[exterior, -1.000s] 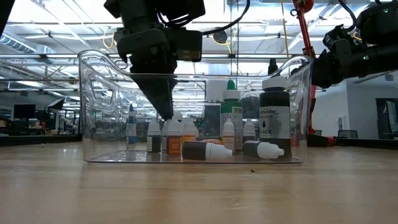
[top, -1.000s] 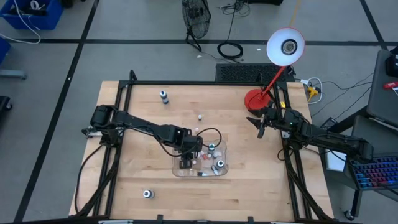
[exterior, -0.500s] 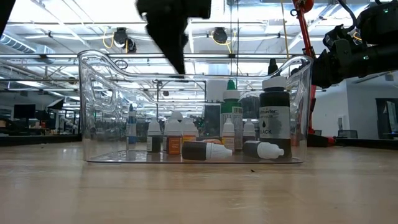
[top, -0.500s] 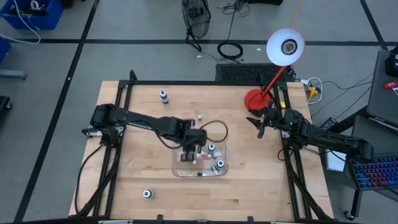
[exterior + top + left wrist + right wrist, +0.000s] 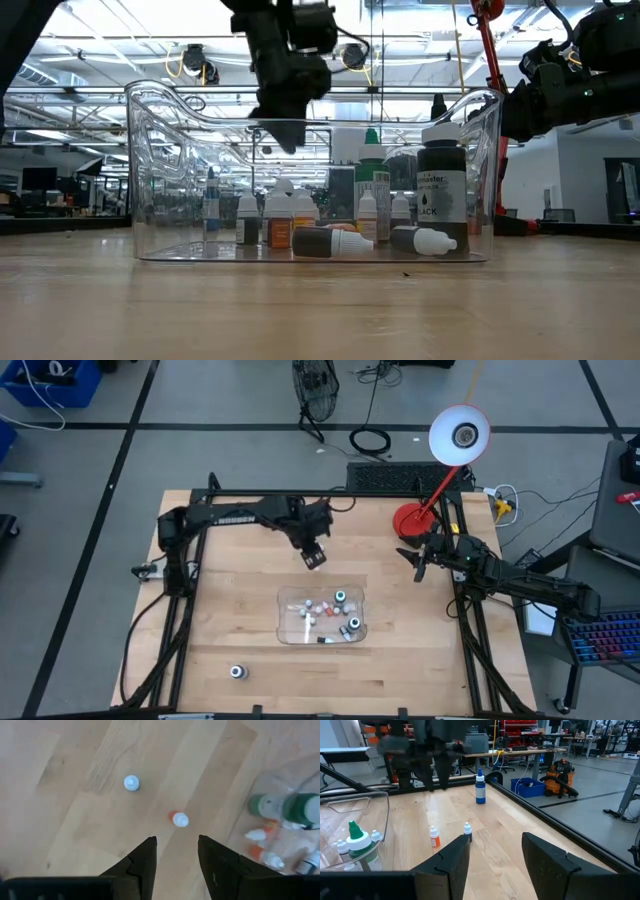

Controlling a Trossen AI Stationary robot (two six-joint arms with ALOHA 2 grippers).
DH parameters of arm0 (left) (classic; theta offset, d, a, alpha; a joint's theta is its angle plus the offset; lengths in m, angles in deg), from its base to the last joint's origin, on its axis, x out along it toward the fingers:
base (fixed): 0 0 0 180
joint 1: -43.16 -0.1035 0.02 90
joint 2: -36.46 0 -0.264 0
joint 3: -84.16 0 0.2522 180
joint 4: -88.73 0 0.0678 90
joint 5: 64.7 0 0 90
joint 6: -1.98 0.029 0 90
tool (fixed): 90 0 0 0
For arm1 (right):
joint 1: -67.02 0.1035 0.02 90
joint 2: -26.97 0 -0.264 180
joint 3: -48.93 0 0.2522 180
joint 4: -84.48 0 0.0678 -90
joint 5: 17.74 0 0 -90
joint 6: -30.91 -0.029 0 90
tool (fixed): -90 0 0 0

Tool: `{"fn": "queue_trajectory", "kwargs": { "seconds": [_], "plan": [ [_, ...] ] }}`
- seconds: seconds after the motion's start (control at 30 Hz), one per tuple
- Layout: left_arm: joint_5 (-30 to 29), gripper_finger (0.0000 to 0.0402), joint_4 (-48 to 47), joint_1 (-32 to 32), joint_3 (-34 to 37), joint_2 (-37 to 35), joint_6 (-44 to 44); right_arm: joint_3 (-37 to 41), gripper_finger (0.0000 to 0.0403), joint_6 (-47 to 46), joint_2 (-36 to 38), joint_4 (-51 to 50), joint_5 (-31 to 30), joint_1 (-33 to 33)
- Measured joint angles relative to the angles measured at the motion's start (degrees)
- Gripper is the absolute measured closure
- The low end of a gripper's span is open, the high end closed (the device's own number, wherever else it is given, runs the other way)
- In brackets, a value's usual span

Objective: Pick & Place food coloring
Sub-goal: Put the small orange food coloring bottle into the transparent bin

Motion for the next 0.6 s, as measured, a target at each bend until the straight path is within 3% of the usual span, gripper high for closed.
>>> {"fn": "queue_trajectory", "kwargs": {
  "seconds": [0.17,0.43,0.6],
  "plan": [
    [2.78,0.024,1.63,-0.16,1.06,2.02,2.01,0.0,0.0232,0.0,-0.01,0.04,0.0,0.01],
    [1.9,0.0141,3.49,0.22,1.19,7.48,-0.33,0.0,0.0232,0.01,0.02,0.12,-0.02,0.0],
    [1.57,0.0103,3.55,0.86,1.19,10.15,1.44,0.0,0.0232,0.02,0.0,0.11,-0.02,0.0]
  ]
}}
